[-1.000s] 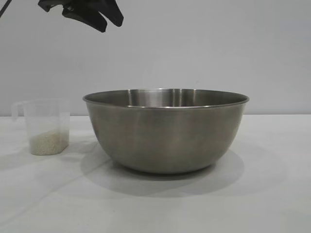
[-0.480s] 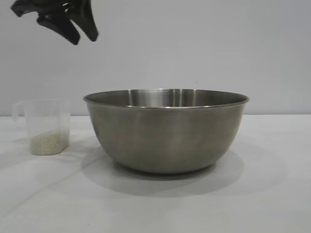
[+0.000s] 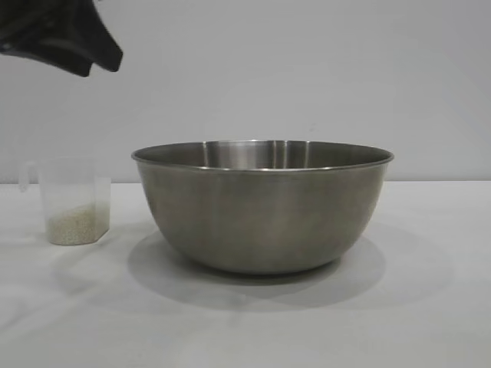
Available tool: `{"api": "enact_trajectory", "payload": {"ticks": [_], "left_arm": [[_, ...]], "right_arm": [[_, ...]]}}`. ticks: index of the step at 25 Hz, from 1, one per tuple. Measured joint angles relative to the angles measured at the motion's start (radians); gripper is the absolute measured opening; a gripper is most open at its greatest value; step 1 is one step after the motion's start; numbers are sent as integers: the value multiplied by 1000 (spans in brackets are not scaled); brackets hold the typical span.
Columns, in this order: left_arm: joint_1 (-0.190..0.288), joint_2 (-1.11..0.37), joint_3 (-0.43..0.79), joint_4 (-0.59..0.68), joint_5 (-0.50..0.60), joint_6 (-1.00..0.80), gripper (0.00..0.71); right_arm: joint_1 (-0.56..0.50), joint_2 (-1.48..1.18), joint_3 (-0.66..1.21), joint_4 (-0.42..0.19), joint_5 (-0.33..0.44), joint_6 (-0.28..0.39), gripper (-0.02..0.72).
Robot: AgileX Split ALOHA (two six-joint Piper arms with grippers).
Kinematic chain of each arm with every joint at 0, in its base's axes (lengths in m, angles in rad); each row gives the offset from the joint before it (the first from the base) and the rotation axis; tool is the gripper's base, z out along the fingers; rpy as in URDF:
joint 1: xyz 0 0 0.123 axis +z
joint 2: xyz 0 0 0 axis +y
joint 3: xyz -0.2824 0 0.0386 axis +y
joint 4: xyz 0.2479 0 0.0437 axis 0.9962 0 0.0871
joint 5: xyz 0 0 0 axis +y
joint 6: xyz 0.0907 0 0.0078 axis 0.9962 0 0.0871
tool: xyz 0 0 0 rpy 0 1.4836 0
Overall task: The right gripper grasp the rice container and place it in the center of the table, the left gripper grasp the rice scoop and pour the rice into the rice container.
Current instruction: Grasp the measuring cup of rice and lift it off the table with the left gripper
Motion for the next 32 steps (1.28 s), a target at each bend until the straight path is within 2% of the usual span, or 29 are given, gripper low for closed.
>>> {"api": "enact_trajectory", "payload": {"ticks": [6,8,14,19,20,22,26,27,28,32], "left_arm": [[0,-7,139,-337,-98,216,275],[0,-7,175,-415,-148,272,275],[2,61,210,-539,-230,390,90],[2,195,210,-553,-337,394,104],[2,223,210,-553,-373,394,169],[2,276,210,-553,-446,394,229],[2,390,210,-562,-565,366,216],[2,412,210,-568,-578,353,216],[2,435,210,-572,-585,344,257],[2,499,208,-577,-590,335,241]], "right_arm": [[0,0,0,0,0,0,386],[0,0,0,0,0,0,386],[0,0,0,0,0,0,386],[0,0,0,0,0,0,386],[0,0,0,0,0,0,386],[0,0,0,0,0,0,386],[0,0,0,0,0,0,386],[0,0,0,0,0,0,386],[0,0,0,0,0,0,386],[0,0,0,0,0,0,386]]}}
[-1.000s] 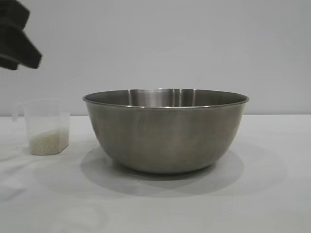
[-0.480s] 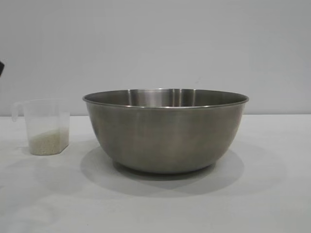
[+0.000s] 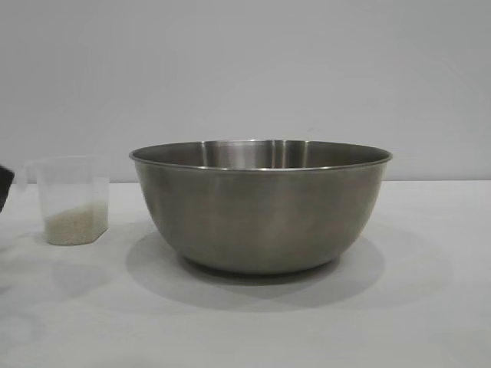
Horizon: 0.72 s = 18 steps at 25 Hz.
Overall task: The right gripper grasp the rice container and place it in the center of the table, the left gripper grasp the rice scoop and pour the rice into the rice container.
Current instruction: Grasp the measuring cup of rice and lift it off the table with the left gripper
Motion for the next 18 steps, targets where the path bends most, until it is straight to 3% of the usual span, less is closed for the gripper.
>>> {"api": "enact_trajectory", "payload": {"ticks": [18], "left_arm": [[0,119,-173,-54,-7,0,241]], "right_arm": [[0,0,0,0,0,0,386]]}}
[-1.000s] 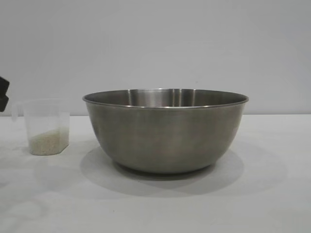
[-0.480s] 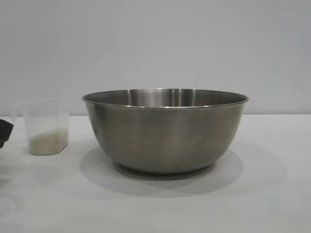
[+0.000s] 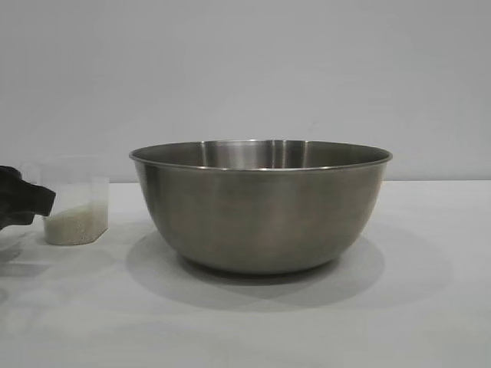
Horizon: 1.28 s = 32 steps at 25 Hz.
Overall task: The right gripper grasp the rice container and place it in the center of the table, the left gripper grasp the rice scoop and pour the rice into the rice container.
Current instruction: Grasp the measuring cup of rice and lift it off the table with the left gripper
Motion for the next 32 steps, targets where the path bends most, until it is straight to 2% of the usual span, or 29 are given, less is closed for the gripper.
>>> {"api": "enact_trajectory", "payload": {"ticks": [6,27,30,31,32], "left_arm": [[0,1,-35,-6,0,0,241],[0,1,-44,-23,-2,0,241],[0,1,-44,-23,-2,0,109],[0,1,-44,-23,-2,0,78],[0,1,-44,-23,-2,0,81]], "right_arm": [[0,0,0,0,0,0,386],[0,0,0,0,0,0,386],[0,0,0,0,0,0,386],[0,0,0,0,0,0,386],[0,0,0,0,0,0,386]]}}
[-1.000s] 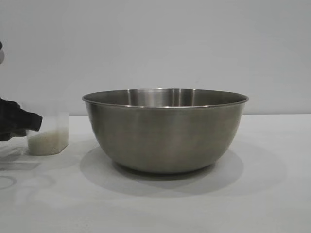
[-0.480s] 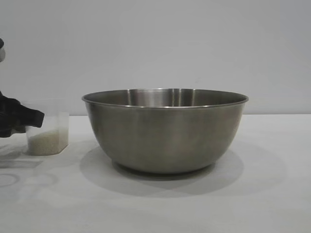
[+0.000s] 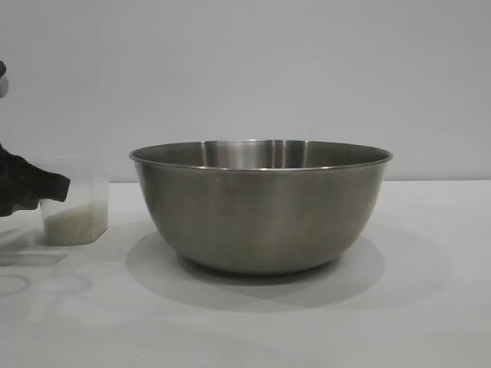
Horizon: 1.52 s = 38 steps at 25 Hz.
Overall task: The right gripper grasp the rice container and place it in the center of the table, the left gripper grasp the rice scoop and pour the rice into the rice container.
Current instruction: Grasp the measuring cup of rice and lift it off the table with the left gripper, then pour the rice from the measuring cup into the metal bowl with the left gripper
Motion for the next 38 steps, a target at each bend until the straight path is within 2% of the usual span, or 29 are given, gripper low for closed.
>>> {"api": "enact_trajectory", "payload": {"ticks": [2,4,8,11,17,20,23,30,38], "left_arm": [[0,0,0,0,0,0,81],[0,0,0,0,0,0,0],[0,-33,0,13,5,20,0],[0,-114,0,76,13,138,0],[0,-275,-33,300,13,561,0],[0,-332,-81,414,18,709,0],[0,-365,-147,541,77,843,0],[0,-378,-313,866,230,979,0],[-11,-378,-479,1270,350,1051,0]], "right_arm": [[0,0,0,0,0,0,386],[0,0,0,0,0,0,386],[0,0,0,0,0,0,386],[0,0,0,0,0,0,386],[0,0,0,0,0,0,386],[0,0,0,0,0,0,386],[0,0,0,0,0,0,386],[0,0,0,0,0,0,386],[0,0,0,0,0,0,386]]}}
